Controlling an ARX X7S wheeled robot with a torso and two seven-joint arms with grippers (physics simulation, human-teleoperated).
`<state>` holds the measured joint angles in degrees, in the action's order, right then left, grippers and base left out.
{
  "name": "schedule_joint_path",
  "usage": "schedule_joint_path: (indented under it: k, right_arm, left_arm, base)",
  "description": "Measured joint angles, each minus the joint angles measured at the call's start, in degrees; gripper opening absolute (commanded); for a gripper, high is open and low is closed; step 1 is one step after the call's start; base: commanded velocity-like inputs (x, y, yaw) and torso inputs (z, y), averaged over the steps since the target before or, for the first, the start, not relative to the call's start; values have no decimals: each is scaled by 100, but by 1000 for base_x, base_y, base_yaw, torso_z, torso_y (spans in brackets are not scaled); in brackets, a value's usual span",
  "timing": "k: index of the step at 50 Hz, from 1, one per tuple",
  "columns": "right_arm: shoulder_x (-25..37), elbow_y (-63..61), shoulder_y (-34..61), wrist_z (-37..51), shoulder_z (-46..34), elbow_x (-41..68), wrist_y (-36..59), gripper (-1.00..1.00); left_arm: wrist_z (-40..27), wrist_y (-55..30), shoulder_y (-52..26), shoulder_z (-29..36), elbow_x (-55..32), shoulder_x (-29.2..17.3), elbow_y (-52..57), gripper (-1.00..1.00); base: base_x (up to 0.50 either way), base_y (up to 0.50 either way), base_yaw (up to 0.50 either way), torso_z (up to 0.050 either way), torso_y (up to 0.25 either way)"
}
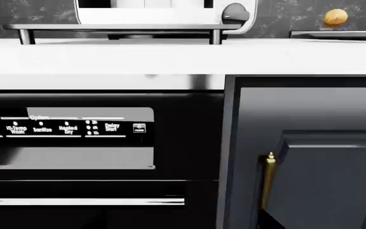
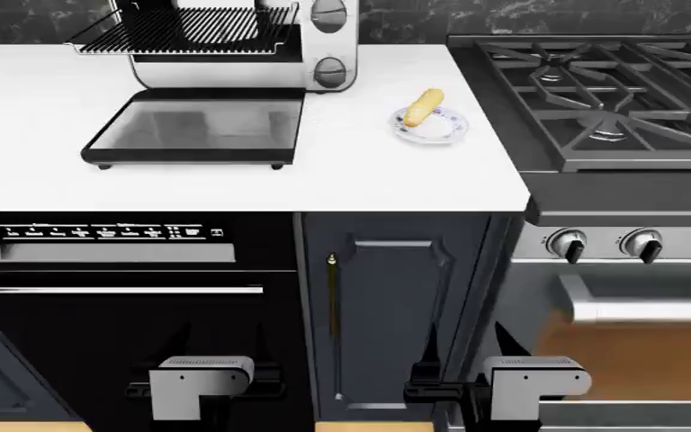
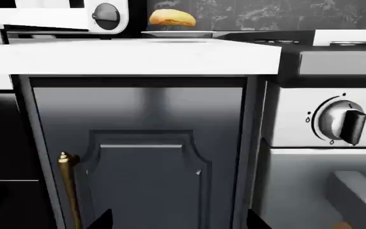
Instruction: Place the baguette on the rack of the toaster oven.
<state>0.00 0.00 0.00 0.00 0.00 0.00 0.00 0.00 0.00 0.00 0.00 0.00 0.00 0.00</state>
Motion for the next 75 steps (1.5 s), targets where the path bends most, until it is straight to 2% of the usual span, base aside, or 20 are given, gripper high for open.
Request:
schedule_joint_path:
  k: [29,75]
  right_arm:
    - [317,0,11,498,-387,234,-7,100]
    - [620,-5,40,983,-755,422,-5,100]
  left_arm:
    - [-440,27,-11,384,-240,-325,-5,100]
    - [-806,378,-47,759,-500,-632,-123,100]
  base:
    - [0,0,0,0,0]
    - [0,0,0,47,0]
